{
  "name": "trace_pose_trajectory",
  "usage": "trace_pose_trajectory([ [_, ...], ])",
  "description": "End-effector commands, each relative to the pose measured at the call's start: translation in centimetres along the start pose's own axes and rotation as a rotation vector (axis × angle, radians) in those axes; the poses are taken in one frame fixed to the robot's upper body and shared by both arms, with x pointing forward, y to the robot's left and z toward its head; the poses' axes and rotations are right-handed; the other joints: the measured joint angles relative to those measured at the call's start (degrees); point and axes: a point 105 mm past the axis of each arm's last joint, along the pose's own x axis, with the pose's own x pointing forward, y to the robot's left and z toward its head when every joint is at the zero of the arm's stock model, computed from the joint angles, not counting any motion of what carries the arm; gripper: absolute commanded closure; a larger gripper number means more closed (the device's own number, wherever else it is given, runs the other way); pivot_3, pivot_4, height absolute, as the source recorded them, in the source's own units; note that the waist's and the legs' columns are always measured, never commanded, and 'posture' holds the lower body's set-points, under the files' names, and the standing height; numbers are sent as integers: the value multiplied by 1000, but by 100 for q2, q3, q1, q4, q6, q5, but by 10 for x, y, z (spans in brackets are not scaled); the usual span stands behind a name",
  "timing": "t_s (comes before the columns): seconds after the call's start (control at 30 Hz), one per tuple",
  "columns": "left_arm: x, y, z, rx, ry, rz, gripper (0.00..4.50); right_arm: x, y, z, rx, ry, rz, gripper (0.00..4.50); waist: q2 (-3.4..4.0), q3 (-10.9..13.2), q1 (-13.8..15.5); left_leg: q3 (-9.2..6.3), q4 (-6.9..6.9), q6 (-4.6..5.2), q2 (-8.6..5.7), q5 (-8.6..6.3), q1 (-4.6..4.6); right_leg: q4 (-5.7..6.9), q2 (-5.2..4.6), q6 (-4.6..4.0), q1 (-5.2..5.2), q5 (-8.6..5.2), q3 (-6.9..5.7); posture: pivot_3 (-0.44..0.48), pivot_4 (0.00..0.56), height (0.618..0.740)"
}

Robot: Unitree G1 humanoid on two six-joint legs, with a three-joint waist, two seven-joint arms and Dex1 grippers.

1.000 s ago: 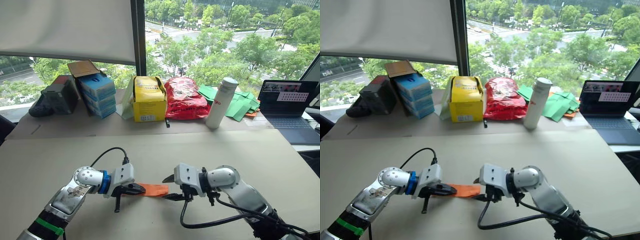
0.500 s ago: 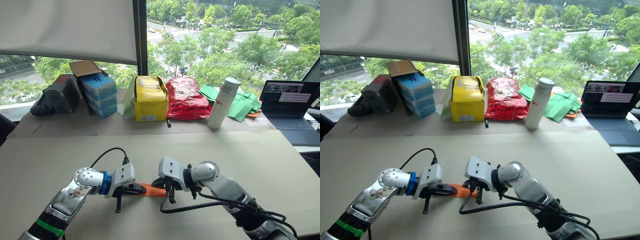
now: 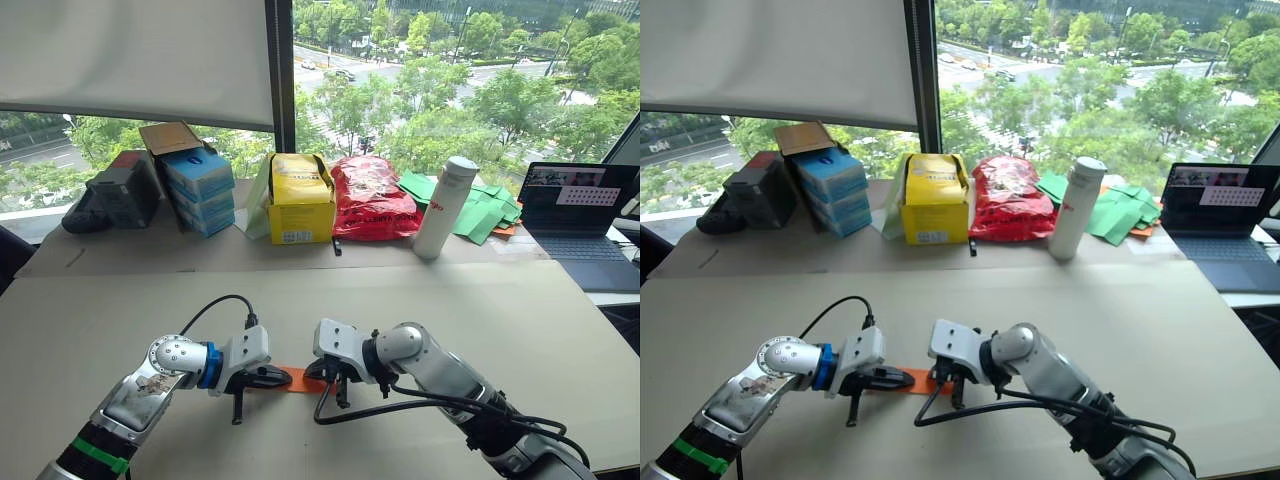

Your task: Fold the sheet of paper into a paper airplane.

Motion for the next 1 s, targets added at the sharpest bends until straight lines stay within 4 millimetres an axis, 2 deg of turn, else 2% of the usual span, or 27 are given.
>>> trace_pose_trajectory([
  [0.03,-1,4,-4,6,20,22,4500,10,0,-8,52,44,-8,4490,0,-1,-11,0,-1,0,1,0,0,1,1,0,0,0,0,0,150,740],
  [0.2,-1,4,-4,4,22,19,4500,9,-2,4,21,4,-15,4490,0,-1,-73,0,-4,-4,2,3,-2,4,3,-3,-5,-1,2,0,150,740],
  [0.3,-1,2,-4,5,26,15,4500,9,-3,4,18,8,-18,4490,0,-1,-80,0,-4,-4,1,2,-3,4,1,-3,-5,-1,2,0,150,740],
  [0.6,-2,0,-4,10,36,12,4500,10,2,-33,45,180,16,4490,5,-4,-110,-2,-6,-4,2,2,1,3,0,-4,-3,-1,1,0,150,740],
  [1.0,-3,1,-6,16,47,15,4500,-12,4,-56,83,238,4,4490,18,-15,31,-3,-4,6,-4,-4,3,-6,-17,-1,4,-1,-6,0,150,740],
])
